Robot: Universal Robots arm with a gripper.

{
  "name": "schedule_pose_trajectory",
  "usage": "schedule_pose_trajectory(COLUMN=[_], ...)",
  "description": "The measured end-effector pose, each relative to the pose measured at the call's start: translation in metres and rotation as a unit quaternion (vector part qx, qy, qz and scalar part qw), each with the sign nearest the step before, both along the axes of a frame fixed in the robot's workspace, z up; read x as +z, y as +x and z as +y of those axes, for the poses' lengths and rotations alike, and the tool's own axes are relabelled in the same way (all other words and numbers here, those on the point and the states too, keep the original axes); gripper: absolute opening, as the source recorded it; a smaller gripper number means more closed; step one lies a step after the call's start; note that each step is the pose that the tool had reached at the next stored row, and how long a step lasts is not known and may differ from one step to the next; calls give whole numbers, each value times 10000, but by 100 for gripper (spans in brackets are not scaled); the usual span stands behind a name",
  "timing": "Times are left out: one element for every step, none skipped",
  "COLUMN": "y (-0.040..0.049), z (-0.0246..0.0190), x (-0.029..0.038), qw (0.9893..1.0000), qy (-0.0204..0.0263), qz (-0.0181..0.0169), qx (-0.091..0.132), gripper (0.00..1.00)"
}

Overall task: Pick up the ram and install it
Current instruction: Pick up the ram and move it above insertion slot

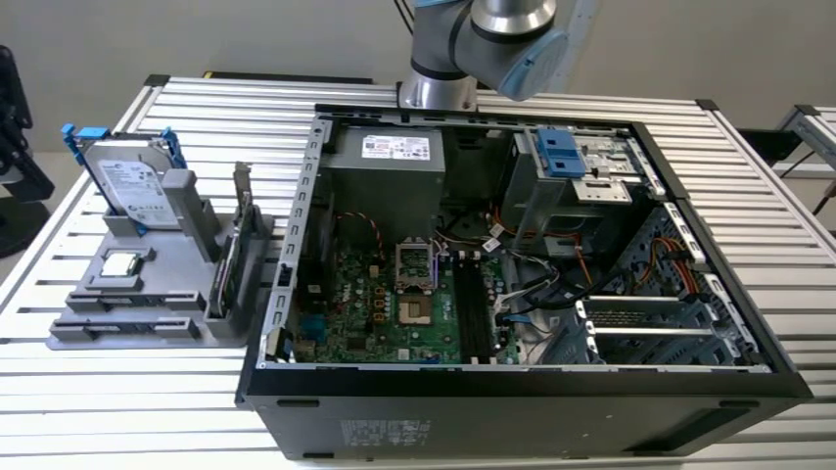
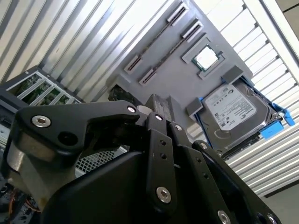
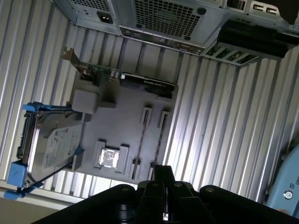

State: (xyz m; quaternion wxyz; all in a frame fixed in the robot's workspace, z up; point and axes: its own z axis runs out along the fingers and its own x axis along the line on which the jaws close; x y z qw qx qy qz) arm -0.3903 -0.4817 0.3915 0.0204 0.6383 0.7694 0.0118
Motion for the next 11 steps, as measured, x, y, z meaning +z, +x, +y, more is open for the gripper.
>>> schedule_pose_trajectory(y=[0,0,0,-1,-1,-1,-1,-1,-1,-1,-1], z=[0,0,0,0,1,1,0,0,0,0,0], x=[0,0,-1,0,0,0,0,0,-1,-1,0], qw=[10000,9999,9999,9998,9996,9995,9993,9992,9989,9987,9985], qy=[0,0,0,0,0,0,-1,-1,-1,-1,-1], qz=[2,4,7,13,20,29,42,52,60,68,78], qx=[-57,-110,-162,-215,-264,-315,-363,-408,-458,-503,-543], gripper=[0,0,0,0,0,0,0,0,0,0,0])
